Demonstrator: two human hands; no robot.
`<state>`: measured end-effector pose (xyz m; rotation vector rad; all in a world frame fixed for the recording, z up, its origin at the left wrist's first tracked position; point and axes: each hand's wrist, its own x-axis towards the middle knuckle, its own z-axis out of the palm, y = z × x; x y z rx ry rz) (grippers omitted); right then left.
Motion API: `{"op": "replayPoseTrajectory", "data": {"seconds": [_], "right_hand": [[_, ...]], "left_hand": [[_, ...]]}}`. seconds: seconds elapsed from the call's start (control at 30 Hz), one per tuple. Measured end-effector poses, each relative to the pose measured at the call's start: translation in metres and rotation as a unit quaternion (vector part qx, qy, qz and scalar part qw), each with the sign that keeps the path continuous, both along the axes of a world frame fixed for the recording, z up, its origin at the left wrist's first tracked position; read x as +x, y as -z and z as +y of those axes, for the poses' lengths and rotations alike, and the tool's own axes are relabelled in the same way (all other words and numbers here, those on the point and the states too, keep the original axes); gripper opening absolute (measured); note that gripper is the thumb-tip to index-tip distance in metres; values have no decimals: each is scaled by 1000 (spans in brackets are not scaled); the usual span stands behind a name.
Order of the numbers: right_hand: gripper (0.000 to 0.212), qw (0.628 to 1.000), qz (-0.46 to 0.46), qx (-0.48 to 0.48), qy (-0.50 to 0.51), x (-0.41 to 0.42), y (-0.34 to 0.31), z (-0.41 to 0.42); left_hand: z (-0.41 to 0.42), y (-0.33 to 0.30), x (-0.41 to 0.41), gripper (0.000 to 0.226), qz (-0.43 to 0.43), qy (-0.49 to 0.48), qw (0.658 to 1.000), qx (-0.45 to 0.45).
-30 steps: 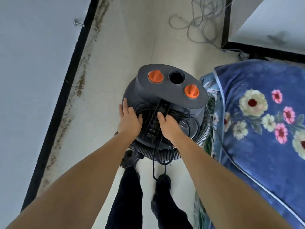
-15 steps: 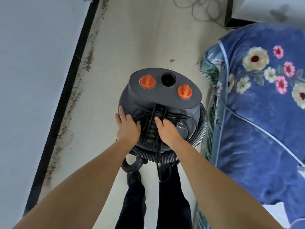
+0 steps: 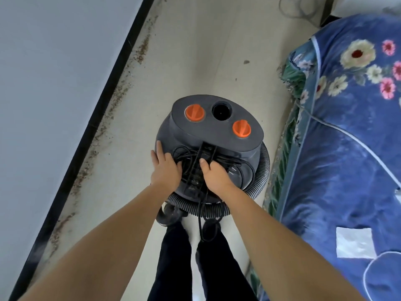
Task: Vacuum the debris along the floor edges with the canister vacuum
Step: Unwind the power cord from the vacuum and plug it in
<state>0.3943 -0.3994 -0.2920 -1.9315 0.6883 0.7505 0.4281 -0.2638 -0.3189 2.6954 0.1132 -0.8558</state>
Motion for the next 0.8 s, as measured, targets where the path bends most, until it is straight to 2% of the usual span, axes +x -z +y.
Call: {"op": "replayPoseTrajectory", "data": {"seconds": [0.13,0.2,0.3,0.37,0.4,0.47,0.57,0.6,0.67,0.8], "right_hand": [[46,1000,9,-16,-25,-28,0,9],[46,999,11,-30,-25,-37,-1,14],[44,998,19,-48,-23,-40,-10,22],[40,995,7,-81,-62,-39,-20,19],[35,990,-16,-109,-85,-41,-27,14],[21,981,-109,-144,-66,-49,-41,-3],[19,950,-233,-205,-26,-63,-57,-30],[25,948,-226,-218,-50,-63,-56,-37],[41,956,-153,-218,-127,-60,-51,-43],[59,951,-43,-238,-193,-64,-37,-42]], "left_hand": [[16,0,-31,44,10,29,999,20],[23,-6,-38,42,15,18,1000,-11],[30,-22,-49,44,-26,-58,993,-97],[27,-34,-64,58,-82,-125,979,-141],[23,-40,-72,70,-86,-129,974,-163],[9,-47,-88,97,-21,-99,977,-188],[-11,-45,-88,116,60,-64,988,-130],[-17,-44,-84,115,59,-45,992,-97],[-23,-42,-79,106,33,-20,997,-61],[-27,-38,-84,83,-12,-18,989,-148]]}}
